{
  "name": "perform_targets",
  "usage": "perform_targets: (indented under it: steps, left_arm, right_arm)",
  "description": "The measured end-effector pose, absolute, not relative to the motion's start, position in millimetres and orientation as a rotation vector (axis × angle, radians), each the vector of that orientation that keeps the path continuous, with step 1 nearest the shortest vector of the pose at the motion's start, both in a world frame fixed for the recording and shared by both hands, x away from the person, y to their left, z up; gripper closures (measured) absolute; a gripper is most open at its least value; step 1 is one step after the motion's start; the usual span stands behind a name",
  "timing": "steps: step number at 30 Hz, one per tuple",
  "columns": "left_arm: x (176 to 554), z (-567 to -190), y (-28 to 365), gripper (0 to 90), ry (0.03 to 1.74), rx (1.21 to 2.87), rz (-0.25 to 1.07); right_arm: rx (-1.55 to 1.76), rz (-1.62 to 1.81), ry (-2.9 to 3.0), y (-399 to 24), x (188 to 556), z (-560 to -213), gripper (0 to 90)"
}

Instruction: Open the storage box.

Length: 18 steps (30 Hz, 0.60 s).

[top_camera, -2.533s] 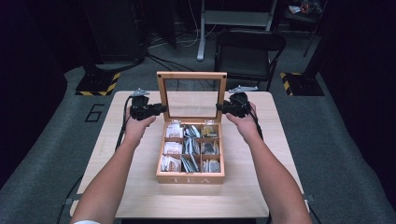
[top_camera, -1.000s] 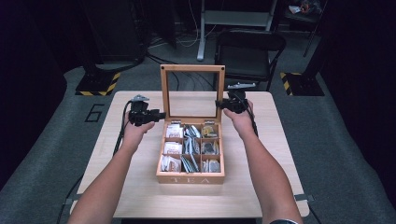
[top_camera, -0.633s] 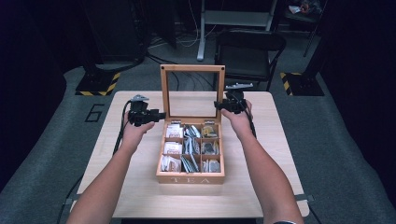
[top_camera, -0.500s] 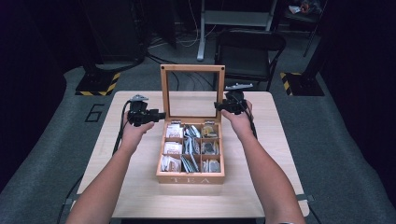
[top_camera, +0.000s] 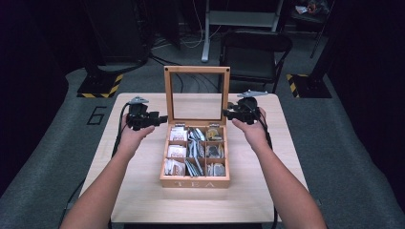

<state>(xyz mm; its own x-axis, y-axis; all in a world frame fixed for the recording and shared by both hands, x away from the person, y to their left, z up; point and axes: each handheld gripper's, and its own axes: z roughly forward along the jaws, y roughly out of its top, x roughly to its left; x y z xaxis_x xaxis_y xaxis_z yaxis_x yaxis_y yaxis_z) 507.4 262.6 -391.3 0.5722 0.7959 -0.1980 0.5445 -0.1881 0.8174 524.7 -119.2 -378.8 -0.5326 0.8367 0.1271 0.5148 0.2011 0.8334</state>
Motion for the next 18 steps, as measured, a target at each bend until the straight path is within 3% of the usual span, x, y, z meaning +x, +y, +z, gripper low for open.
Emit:
perform_targets:
  steps: [18]
  left_arm:
    - [468.1, -395.1, 264.3, 46.5, 1.014, 1.952, 0.317]
  right_arm:
    - [1.171, 1.273, 2.176, -124.8, 466.3, -392.2, 42.2]
